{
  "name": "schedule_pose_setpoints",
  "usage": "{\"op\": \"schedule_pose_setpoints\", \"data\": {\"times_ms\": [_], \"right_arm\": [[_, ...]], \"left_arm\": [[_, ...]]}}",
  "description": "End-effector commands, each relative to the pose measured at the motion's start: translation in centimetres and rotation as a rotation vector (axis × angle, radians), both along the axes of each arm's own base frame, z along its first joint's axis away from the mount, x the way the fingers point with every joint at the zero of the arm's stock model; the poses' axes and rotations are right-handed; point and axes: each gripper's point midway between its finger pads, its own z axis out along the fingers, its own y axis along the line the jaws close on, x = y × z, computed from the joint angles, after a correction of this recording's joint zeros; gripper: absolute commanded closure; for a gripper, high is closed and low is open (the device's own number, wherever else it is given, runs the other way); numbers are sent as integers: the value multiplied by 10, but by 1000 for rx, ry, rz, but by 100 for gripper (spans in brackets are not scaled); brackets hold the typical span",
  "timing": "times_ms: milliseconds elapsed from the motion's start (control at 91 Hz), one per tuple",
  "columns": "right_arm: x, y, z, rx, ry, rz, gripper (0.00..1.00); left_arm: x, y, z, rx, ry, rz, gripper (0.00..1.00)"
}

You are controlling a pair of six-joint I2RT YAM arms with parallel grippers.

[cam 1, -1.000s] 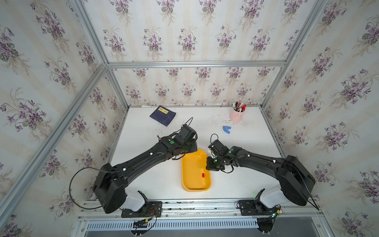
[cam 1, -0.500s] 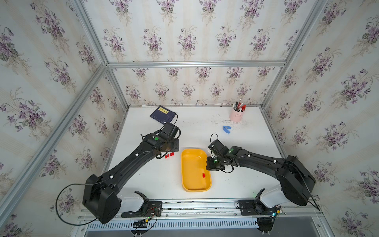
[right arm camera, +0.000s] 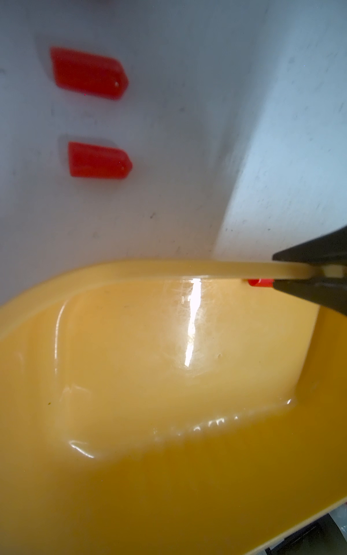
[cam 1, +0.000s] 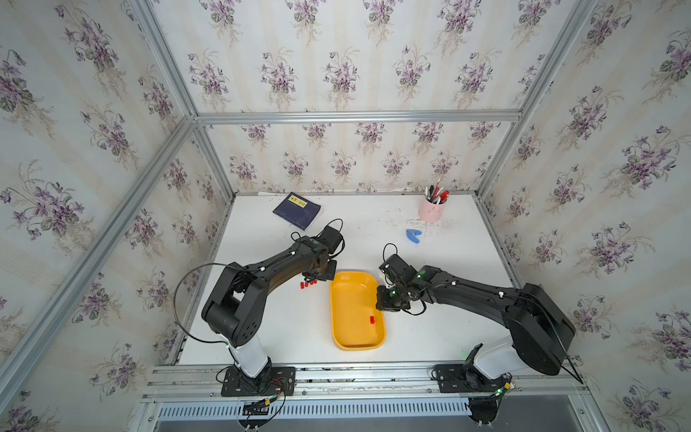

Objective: Take the screw protection sleeves out of the storage box
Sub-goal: Place the screw protection sleeve at the center of the board.

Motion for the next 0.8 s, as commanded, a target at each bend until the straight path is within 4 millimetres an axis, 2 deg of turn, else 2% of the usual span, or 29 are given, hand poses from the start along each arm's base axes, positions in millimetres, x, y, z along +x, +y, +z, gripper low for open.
{"op": "schedule_pose_setpoints", "data": {"times_ms": [0,253,791], "right_arm": [[-2,-3,-2,-24,8,5,100],[-2,-3,-3,-25,9,8,100],[-4,-5,-5,-28,13,9,100]], "left_arm": [[5,0,-7,24,1,-17,88],[5,6,-26,72,33,6,89],[7,10,-34,101,40,35,86]]}}
